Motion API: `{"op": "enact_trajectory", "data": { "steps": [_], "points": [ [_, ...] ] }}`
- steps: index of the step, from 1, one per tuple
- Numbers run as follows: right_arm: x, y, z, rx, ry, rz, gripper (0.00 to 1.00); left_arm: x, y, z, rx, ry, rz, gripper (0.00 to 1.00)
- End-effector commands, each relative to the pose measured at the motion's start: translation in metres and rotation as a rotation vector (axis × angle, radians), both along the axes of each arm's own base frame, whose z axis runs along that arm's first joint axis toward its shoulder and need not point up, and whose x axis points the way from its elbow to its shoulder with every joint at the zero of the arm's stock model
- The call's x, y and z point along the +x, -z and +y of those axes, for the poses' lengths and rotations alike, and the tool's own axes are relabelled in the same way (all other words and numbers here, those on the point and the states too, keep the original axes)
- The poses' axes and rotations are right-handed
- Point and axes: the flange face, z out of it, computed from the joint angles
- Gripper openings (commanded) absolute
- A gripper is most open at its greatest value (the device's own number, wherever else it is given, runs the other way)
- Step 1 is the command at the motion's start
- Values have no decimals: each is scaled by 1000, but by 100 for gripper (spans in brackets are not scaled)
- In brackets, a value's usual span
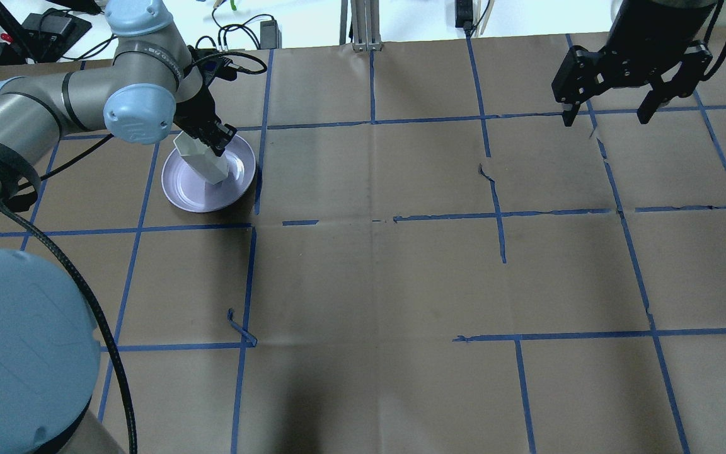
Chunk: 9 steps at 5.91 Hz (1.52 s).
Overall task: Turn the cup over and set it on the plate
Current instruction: 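Carry the upright mug with the left gripper over the lavender plate, then lower the mug onto the plate and open the left gripper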
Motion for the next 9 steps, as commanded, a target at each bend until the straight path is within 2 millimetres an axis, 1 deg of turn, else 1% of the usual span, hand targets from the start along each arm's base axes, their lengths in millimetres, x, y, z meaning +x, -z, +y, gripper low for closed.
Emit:
{"op": "enact_trajectory", "data": {
  "steps": [1, 2, 3, 4, 5, 6, 7, 8, 9],
  "points": [
    [0, 0, 0, 0, 0, 0, 100, 4, 1, 5, 10, -5, -2, 5],
    [0, 0, 0, 0, 0, 0, 100, 4, 2, 4, 10, -5, -2, 22],
    [0, 0, 0, 0, 0, 0, 100, 4, 3, 5, 14, -5, -2, 98],
    [0, 0, 0, 0, 0, 0, 100, 2, -4, 7, 13, -3, -3, 98],
    [0, 0, 0, 0, 0, 0, 100, 2, -41, 15, 26, -5, -2, 98],
    [0, 0, 0, 0, 0, 0, 100, -1, -82, 35, 23, -23, -1, 98],
    [0, 0, 0, 0, 0, 0, 100, -9, -113, 51, 14, -131, 6, 98],
    [0, 0, 0, 0, 0, 0, 100, -21, -144, 72, 27, -203, 19, 98],
    [0, 0, 0, 0, 0, 0, 100, -38, -182, 101, 37, -238, 37, 98]
  ]
}}
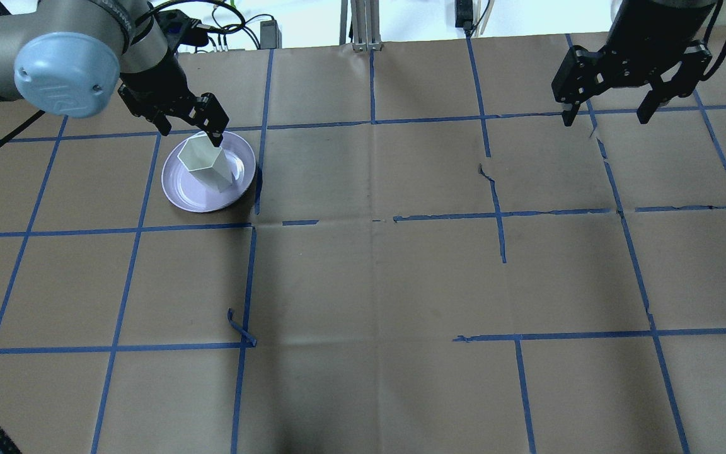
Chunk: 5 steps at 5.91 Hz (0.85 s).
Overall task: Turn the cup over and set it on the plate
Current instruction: 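Lower the mug onto the plate and open the left gripper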
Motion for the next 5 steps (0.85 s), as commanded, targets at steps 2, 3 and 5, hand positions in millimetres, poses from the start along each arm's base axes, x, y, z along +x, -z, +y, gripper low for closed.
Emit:
{"op": "enact_trajectory", "data": {
  "steps": [2, 3, 5],
  "points": [
    [0, 0, 0, 0, 0, 0, 100, -24, -86, 70, -5, -86, 20, 98],
    [0, 0, 0, 0, 0, 0, 100, -27, -86, 77, 27, -114, 30, 98],
    [0, 0, 0, 0, 0, 0, 100, -26, -89, 79, 19, -113, 30, 98]
  ]
}}
